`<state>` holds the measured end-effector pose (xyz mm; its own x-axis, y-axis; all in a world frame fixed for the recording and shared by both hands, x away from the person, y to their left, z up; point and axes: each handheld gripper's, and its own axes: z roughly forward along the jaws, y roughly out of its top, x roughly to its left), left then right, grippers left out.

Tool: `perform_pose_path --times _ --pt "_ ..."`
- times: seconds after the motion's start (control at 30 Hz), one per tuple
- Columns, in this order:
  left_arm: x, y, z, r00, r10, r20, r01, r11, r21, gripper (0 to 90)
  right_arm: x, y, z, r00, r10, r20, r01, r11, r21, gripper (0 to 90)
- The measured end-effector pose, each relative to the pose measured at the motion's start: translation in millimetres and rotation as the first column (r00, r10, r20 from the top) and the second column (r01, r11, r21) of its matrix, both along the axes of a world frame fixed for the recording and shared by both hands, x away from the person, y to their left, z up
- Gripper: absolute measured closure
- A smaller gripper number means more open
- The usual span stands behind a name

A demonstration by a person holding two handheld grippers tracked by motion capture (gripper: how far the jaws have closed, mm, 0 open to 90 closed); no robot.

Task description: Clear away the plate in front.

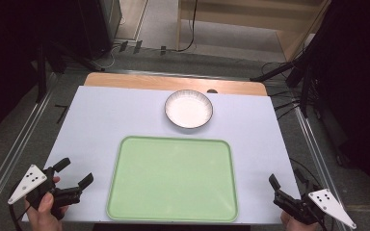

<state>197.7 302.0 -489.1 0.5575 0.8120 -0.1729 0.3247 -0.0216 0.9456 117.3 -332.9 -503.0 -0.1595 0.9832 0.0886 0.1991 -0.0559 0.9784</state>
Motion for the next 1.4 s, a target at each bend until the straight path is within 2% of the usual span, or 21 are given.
perform_pose_path --times 0.1,0.13,0.27,0.37,0.47,0.9,1.0,1.17,1.4 --pt "5.9 -5.7 5.2 0.9998 -0.019 -0.002 0.019 0.999 -0.039 0.0 1.6 1.7 -1.3 0.9999 0.006 -0.012 -0.006 1.0 -0.009 13.2" --pt "8.2 -8.1 7.6 0.9997 -0.024 -0.002 0.024 0.999 -0.037 0.0 1.3 2.8 -1.6 0.9998 0.006 -0.017 -0.006 1.0 -0.007 13.2" --pt "16.7 -21.9 17.2 0.9992 -0.038 0.011 0.038 0.9992 0.013 0.0 -0.4 4.7 -1.0 0.9999 0.01 -0.013 -0.01 1.0 -0.018 13.2" --pt "22.5 -32.5 22.7 0.9975 -0.07 0.009 0.07 0.9975 0.009 0.0 -1.2 5.1 -0.7 0.9999 0.012 -0.009 -0.012 1.0 -0.02 13.2" --pt "28.7 -44.1 27.0 0.9961 -0.086 0.015 0.086 0.9953 0.045 0.0 -0.6 4.3 -1.3 0.9999 0.008 -0.014 -0.008 1.0 -0.018 13.2" --pt "66.0 -85.0 37.6 0.9911 -0.133 -0.008 0.133 0.9898 0.053 0.0 -1.3 4.8 -0.9 0.9999 0.014 -0.008 -0.014 1.0 -0.011 13.2" --pt "75.4 -96.1 38.8 0.9888 -0.148 -0.015 0.149 0.9868 0.063 0.0 -1.7 5.2 -0.8 0.9998 0.019 -0.007 -0.019 1.0 -0.011 13.2" --pt "90.3 -117.0 40.7 0.9847 -0.173 -0.024 0.174 0.9786 0.109 0.0 -0.8 5.2 -1.4 0.9997 0.023 -0.01 -0.023 1.0 -0.012 13.2" --pt "112.7 -145.7 38.5 0.9802 -0.192 -0.048 0.196 0.9751 0.103 0.0 -0.5 6.2 -1.5 0.9996 0.028 -0.009 -0.028 1.0 -0.011 13.2"
